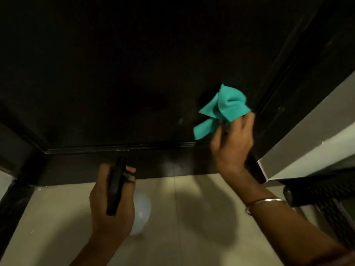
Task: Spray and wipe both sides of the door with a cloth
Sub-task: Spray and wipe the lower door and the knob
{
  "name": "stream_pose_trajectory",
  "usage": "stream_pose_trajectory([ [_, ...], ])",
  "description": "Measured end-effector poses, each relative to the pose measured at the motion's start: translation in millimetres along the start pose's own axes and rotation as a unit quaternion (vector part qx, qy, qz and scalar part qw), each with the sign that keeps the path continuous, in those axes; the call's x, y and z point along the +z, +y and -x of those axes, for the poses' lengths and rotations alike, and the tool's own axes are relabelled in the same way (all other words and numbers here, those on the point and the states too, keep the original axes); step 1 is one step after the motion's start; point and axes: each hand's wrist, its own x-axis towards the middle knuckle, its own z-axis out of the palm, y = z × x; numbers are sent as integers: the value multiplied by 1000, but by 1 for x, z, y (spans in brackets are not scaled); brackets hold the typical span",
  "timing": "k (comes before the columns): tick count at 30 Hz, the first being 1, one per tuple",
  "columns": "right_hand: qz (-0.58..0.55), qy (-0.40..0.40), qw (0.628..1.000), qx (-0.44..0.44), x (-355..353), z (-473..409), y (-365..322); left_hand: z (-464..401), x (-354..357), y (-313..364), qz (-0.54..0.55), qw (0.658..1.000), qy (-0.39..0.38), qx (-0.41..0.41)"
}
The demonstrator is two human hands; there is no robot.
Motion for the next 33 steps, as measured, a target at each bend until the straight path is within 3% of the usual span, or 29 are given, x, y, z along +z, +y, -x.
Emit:
stream_pose_trajectory([
  [3,-44,-50,992,-111,43,32,-41,4,8,8,-10,1000,-7,-11],
  [6,-24,-159,943,-292,65,55,-44,6,14,12,-31,999,-14,-21],
  [8,2,-172,934,-314,58,49,-23,7,18,10,-28,999,-11,-26],
  [10,28,-162,958,-233,43,46,9,11,21,7,-31,999,-9,-26],
  [12,60,-153,983,-81,22,48,52,14,25,8,-28,999,-10,-30],
  [15,73,-135,985,77,7,54,92,23,36,7,-29,999,-16,-33],
  [21,-33,-124,984,123,19,61,88,35,78,3,-30,998,-24,-46],
  [26,-89,26,963,252,-3,40,119,41,121,19,-1,997,-52,-59],
  [29,-122,55,974,183,-31,-3,119,40,141,27,-3,997,-67,-47],
  [33,-116,206,971,46,-68,-93,98,43,162,40,-1,994,-100,-32],
])
